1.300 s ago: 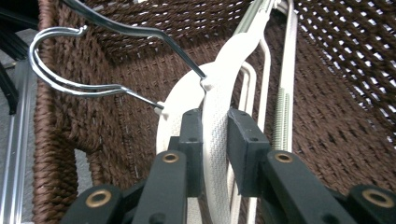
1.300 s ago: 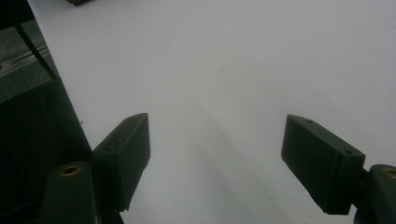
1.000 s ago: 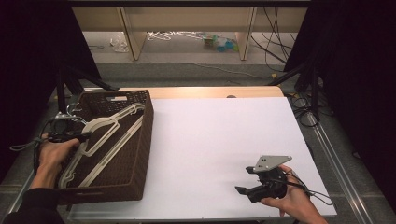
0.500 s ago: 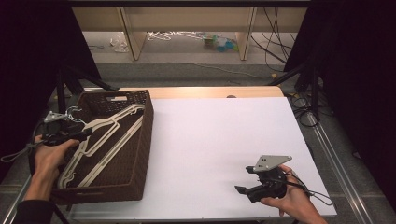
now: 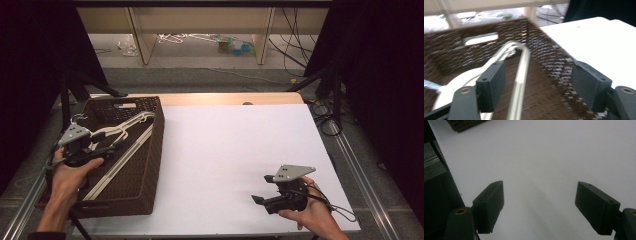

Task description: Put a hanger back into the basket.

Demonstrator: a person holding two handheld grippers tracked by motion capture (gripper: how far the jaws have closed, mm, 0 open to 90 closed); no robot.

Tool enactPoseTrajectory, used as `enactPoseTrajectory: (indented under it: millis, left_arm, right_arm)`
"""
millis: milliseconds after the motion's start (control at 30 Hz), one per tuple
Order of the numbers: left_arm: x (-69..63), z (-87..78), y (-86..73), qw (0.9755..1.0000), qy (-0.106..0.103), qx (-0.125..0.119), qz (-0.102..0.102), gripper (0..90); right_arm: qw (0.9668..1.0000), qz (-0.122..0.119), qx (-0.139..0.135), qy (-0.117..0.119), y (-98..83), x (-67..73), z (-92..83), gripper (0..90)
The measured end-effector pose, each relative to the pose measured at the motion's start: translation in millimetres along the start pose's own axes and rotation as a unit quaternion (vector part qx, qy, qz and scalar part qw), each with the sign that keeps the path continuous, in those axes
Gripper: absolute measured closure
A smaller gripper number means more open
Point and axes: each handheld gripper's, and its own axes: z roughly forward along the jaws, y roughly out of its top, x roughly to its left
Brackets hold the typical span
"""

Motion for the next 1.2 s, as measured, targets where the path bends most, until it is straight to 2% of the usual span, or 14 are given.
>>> enactPoseTrajectory:
  millis: [167, 300, 333, 400, 433, 600, 633, 733, 867, 900, 967, 1033, 1200]
  left_arm:
    - [-25.7, 4.1, 3.8, 0.9995, -0.026, -0.010, 0.014, 19.3]
    - [-39.7, 6.5, 3.2, 0.9989, -0.040, -0.009, 0.023, 19.1]
    - [-44.1, 7.0, 2.6, 0.9988, -0.043, -0.010, 0.019, 19.1]
    - [-53.8, 7.4, 2.2, 0.9980, -0.055, -0.010, 0.030, 18.6]
    - [-59.9, 7.5, 1.7, 0.9978, -0.059, -0.011, 0.027, 18.3]
    - [-87.1, 5.8, 0.4, 0.9958, -0.080, -0.013, 0.044, 17.5]
    - [-92.1, 5.8, -0.6, 0.9954, -0.084, -0.013, 0.043, 17.3]
    - [-113.3, 6.0, -5.0, 0.9934, -0.101, -0.014, 0.053, 17.3]
    - [-135.0, 8.0, -12.1, 0.9906, -0.119, -0.011, 0.067, 17.3]
    - [-140.6, 7.8, -14.6, 0.9907, -0.119, -0.008, 0.066, 17.4]
    - [-149.0, 8.4, -20.2, 0.9895, -0.127, -0.008, 0.069, 17.4]
    - [-156.7, 8.3, -27.6, 0.9893, -0.129, -0.008, 0.069, 17.4]
    - [-168.5, 7.4, -42.5, 0.9867, -0.145, -0.001, 0.073, 17.4]
  right_arm:
    - [1.0000, 0.003, -0.005, 0.000, -0.4, 0.0, 0.9, 24.0]
    - [1.0000, 0.003, -0.007, 0.001, -0.6, -0.2, 1.5, 24.0]
    - [1.0000, 0.003, -0.008, 0.001, -0.7, -0.3, 1.6, 24.0]
    - [0.9999, 0.001, -0.013, -0.001, -1.0, -1.1, 1.8, 24.0]
    - [0.9999, 0.005, -0.013, -0.001, -1.2, -1.1, 1.5, 24.0]
    - [0.9998, 0.004, -0.018, 0.002, -2.4, -3.0, 3.3, 24.0]
    - [0.9998, 0.011, -0.016, 0.001, -3.0, -2.7, 2.8, 23.9]
    - [0.9998, 0.007, -0.020, 0.003, -4.7, -4.5, 2.9, 23.9]
    - [0.9997, 0.010, -0.022, -0.003, -5.5, -4.8, 0.9, 23.9]
    - [0.9996, 0.010, -0.025, -0.004, -5.5, -4.6, 0.7, 23.9]
    - [0.9994, 0.015, -0.031, -0.006, -5.6, -3.1, -0.5, 23.7]
    - [0.9990, 0.015, -0.042, -0.009, -5.7, -0.6, -1.4, 23.7]
    - [0.9980, 0.022, -0.058, -0.007, -6.8, 5.3, -4.3, 23.5]
